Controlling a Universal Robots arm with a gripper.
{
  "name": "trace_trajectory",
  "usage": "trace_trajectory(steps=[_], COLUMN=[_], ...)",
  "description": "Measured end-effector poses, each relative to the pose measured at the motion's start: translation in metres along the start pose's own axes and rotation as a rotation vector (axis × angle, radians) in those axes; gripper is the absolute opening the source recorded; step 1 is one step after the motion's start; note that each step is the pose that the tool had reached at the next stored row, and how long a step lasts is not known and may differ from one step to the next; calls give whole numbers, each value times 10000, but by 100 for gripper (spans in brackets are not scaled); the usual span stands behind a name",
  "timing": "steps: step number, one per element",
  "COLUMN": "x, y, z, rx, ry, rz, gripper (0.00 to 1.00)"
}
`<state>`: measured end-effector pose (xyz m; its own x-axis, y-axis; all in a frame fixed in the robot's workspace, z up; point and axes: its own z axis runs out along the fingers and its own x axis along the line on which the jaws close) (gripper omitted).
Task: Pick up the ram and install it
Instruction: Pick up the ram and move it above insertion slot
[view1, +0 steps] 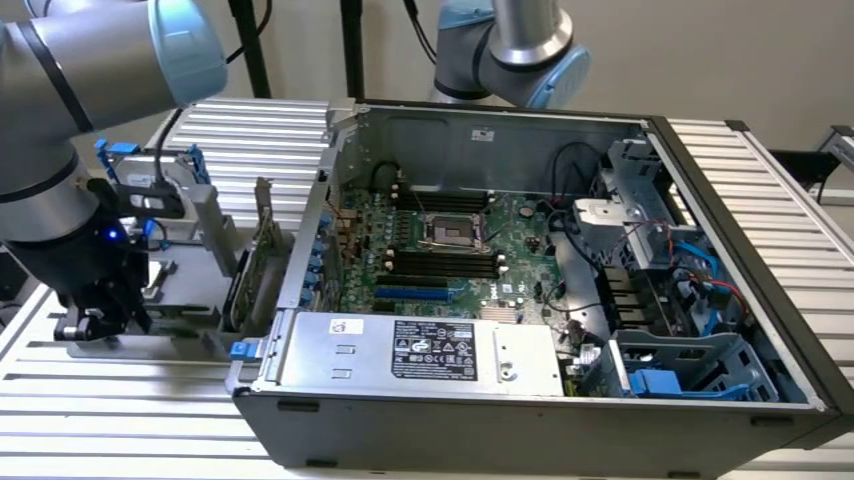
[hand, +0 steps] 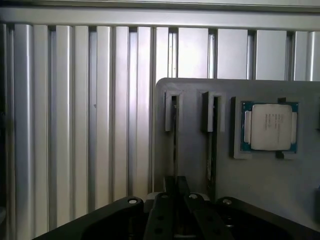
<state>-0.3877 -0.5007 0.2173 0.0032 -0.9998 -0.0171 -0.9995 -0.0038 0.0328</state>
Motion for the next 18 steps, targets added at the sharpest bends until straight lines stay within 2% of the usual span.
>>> trace_trajectory(steps=[10, 14, 18], x=[-7, -10, -13], y=[-15, -66, -160], z=[-429, -613, -798], rx=[-6, -8, -8], ry=[0, 1, 1], rz=[-1, -1, -1], gripper=[13, 13, 13])
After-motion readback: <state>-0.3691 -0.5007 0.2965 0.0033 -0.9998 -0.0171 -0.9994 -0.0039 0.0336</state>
